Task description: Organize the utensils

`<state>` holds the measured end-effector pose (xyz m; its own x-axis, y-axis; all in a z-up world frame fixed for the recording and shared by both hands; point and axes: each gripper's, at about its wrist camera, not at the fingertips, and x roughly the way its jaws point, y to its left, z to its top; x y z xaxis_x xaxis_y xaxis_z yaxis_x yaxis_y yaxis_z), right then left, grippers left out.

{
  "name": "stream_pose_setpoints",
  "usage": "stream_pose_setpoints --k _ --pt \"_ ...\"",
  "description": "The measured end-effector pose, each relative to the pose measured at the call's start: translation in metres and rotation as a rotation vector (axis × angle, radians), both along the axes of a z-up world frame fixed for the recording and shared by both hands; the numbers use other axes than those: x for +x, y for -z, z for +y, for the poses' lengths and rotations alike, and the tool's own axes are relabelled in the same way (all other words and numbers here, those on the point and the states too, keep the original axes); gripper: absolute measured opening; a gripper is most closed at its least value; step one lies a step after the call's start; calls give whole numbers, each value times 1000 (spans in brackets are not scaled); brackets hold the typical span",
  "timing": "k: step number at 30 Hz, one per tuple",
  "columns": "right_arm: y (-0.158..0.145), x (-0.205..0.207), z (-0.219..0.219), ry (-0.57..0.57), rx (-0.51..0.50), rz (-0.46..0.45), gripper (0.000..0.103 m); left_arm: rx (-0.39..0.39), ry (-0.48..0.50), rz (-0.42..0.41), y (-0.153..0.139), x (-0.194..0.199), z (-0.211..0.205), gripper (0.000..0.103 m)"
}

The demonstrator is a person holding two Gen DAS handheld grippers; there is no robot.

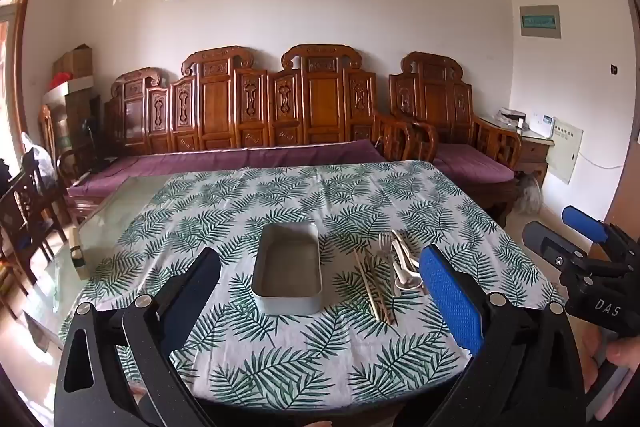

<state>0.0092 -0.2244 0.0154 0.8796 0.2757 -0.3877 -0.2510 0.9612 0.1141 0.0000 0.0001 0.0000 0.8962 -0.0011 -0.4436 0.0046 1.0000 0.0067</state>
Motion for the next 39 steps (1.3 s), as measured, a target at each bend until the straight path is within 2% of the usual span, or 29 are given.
stream_pose_setpoints --k 22,23,39 --pt "-1 0 -1 -1 2 1 100 -1 -3 -7 6 3 -7 97" --pt "-1 0 -1 -1 2 1 100 -7 -2 -7 -1 -1 -2 97" --pt "2 -1 1 3 1 2 100 -10 -2 -8 -1 -1 -1 97"
